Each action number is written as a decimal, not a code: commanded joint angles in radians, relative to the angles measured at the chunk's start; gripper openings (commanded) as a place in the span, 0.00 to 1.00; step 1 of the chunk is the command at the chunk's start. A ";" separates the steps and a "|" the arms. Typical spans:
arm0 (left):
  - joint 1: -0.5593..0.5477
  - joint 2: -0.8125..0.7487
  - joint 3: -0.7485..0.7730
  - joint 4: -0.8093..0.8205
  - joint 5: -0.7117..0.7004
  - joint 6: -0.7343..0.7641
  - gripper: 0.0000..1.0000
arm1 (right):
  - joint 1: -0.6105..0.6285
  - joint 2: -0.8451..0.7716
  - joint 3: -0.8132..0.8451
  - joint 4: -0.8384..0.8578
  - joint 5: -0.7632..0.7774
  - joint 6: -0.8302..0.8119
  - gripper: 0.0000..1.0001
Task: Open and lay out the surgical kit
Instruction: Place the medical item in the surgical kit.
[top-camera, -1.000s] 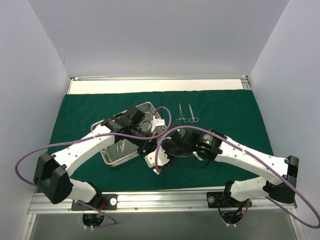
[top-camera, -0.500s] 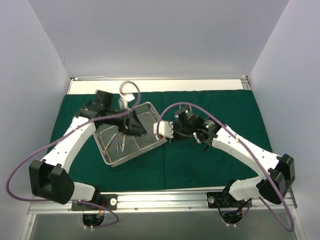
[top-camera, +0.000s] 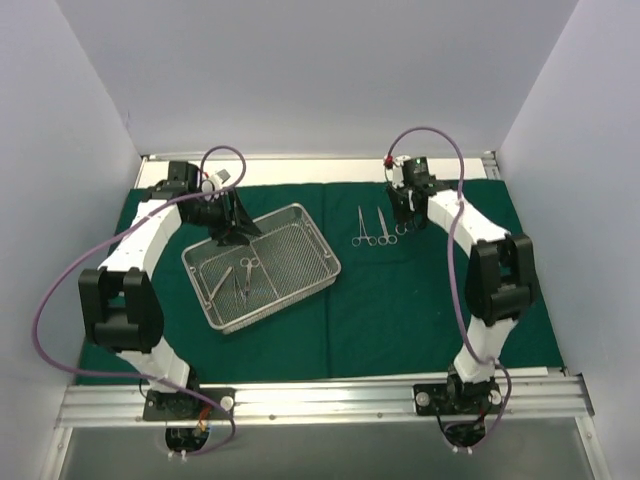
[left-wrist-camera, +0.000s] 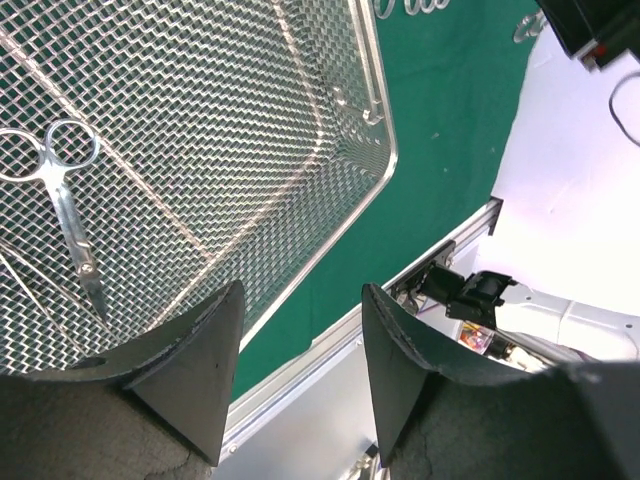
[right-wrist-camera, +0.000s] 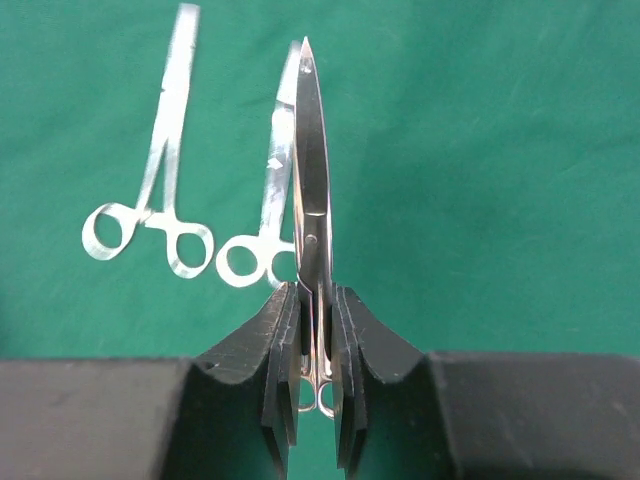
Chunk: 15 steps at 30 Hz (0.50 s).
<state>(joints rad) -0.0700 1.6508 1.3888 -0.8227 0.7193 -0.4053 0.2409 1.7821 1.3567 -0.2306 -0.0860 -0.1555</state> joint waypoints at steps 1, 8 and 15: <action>0.001 0.032 0.047 0.007 0.012 0.013 0.58 | -0.023 0.085 0.102 -0.064 0.040 0.168 0.00; 0.001 0.096 0.113 -0.016 0.031 0.019 0.57 | -0.064 0.273 0.234 -0.119 0.048 0.182 0.00; 0.001 0.133 0.121 -0.016 0.042 0.016 0.57 | -0.083 0.339 0.292 -0.151 0.035 0.178 0.00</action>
<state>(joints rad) -0.0700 1.7618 1.4605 -0.8349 0.7326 -0.4049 0.1680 2.1201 1.6119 -0.3332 -0.0582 0.0074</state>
